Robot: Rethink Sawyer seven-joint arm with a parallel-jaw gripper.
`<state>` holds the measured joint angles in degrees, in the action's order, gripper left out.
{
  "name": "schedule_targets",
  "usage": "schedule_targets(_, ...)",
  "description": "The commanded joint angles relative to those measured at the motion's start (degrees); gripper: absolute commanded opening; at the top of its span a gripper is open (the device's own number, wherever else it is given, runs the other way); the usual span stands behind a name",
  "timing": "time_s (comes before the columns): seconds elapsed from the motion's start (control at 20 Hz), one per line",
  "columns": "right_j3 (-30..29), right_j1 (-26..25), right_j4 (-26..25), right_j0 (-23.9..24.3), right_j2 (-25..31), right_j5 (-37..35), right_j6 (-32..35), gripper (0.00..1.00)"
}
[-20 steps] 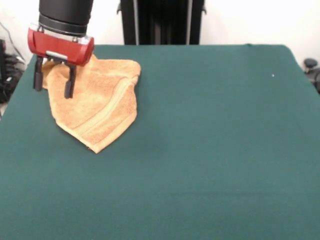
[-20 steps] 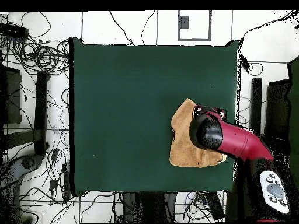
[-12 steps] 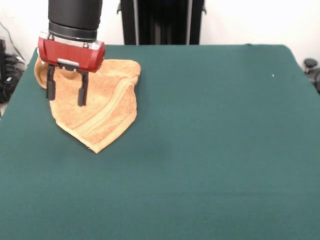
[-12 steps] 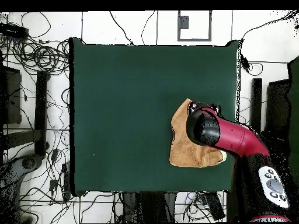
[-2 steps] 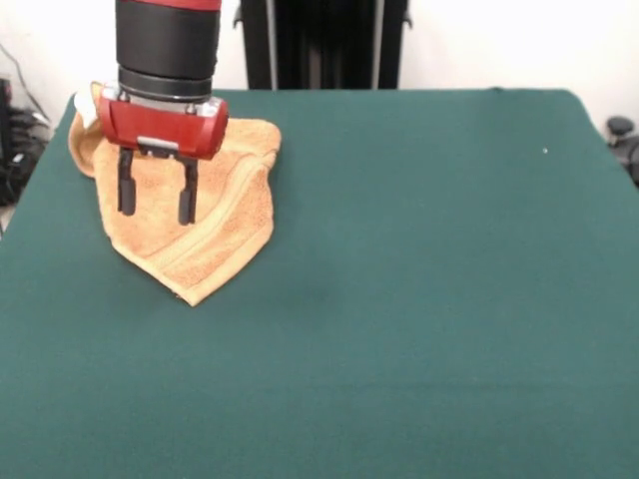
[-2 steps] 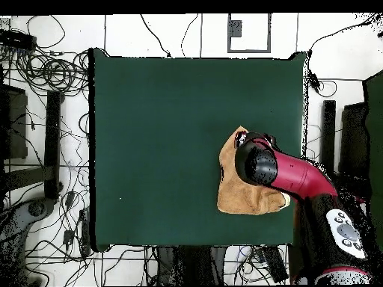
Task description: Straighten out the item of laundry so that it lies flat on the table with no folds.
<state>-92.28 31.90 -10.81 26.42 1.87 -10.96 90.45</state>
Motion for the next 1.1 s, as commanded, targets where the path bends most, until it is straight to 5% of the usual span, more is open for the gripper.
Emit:
schedule_targets(0.05,-2.4,-5.3,1.7,-2.7,5.3,-4.9,7.5,1.0)
schedule_targets(0.6,-1.6,-9.7,-2.4,-0.5,7.9,3.7,5.5,1.0)
schedule_targets(1.1,2.8,-14.1,-5.7,-6.4,-1.0,11.6,7.0,1.0)
